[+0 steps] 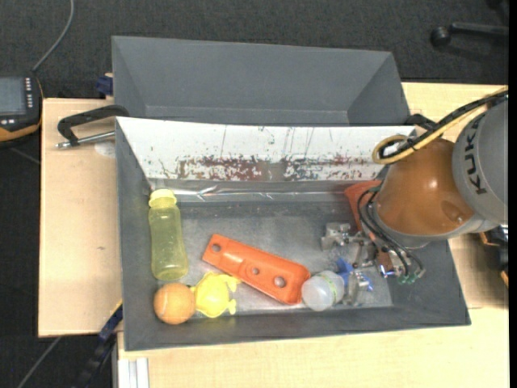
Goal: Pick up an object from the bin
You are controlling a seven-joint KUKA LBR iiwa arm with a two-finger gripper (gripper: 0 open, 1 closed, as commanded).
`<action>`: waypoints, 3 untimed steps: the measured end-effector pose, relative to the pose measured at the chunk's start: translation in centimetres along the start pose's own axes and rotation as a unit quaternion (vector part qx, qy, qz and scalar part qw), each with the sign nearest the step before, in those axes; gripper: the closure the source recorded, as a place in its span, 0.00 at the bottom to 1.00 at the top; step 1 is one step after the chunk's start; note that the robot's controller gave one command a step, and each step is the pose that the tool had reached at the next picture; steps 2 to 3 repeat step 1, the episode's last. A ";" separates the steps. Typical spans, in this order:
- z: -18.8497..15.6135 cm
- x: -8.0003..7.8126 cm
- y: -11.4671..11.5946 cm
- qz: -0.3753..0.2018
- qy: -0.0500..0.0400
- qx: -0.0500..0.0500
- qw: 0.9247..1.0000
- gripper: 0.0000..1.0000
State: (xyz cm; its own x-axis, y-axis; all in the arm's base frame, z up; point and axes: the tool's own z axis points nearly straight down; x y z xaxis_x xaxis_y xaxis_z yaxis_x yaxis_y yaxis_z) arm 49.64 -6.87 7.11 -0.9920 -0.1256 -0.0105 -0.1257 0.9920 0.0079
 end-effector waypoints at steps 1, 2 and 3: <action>0.1 -0.6 3.8 -0.231 -0.001 0.000 0.973 1.00; 0.1 -0.6 3.8 -0.231 -0.001 0.000 0.973 1.00; 0.1 -0.6 3.8 -0.231 -0.001 0.000 0.973 1.00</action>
Offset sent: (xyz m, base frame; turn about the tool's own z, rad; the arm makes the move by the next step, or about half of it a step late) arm 0.0000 0.0000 0.0000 0.0000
